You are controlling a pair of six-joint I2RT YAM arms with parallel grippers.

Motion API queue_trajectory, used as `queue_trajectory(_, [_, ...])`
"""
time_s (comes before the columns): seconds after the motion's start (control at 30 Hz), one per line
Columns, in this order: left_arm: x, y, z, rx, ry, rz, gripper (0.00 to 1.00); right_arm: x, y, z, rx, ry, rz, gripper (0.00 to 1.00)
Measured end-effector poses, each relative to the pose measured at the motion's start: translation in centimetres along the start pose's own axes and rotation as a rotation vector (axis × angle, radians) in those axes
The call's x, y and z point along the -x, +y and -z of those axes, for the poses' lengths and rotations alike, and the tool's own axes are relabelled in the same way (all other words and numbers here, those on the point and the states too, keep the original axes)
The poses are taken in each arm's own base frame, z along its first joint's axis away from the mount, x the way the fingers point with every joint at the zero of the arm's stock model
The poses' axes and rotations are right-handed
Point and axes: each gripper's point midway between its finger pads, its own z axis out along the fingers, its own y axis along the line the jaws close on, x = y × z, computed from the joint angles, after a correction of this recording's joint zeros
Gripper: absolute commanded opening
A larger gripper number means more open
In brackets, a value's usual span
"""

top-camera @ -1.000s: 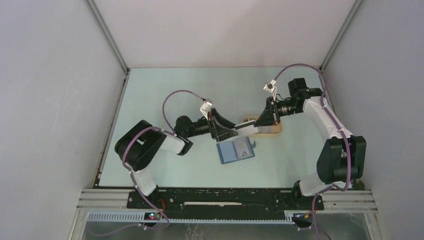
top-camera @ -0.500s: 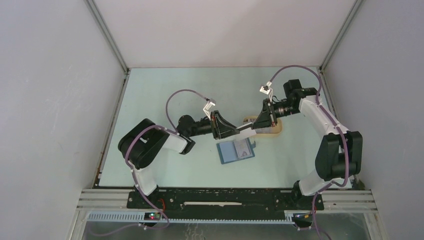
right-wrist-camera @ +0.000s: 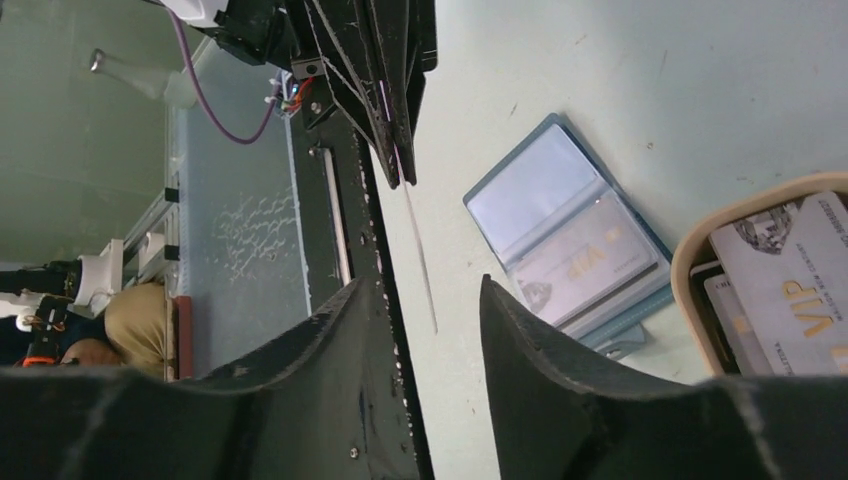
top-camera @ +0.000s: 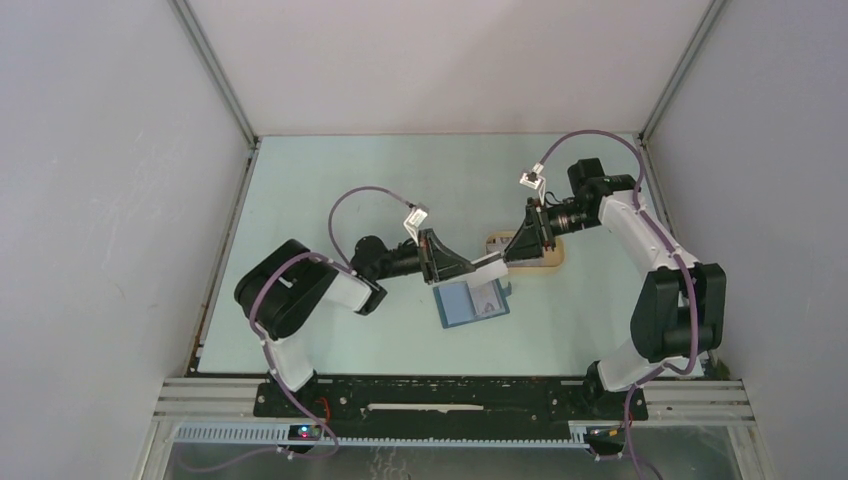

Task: Put the credit cards into the card holder
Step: Insert the credit card into the card holder.

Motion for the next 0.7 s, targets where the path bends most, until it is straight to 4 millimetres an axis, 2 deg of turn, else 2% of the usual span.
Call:
queue_trajectory(0.2, [-3.0,0.8,3.0,0.131,-0.014,0.110,0.00,0.4,0.1,1.3,-0.056,-0.017,0.044,0.59])
queue_trajectory(0.4, [-3.8,0.3,6.0,0.260,-0.101,0.154,0.00,1.3,0.6,2.4,-0.115,-0.038,0.120,0.59])
queue_trajectory(0.53, [-3.9,-0.7,7.2,0.324,-0.169,0.163,0.00,1.1,0.7,1.7,-0.111,-0.016,0.142,0.59])
queue_trajectory(0.7, [-3.6,-0.6,7.9,0.483,-0.278,0.179,0.00,0.2,1.1,0.1,-0.085,0.028,0.164,0.59])
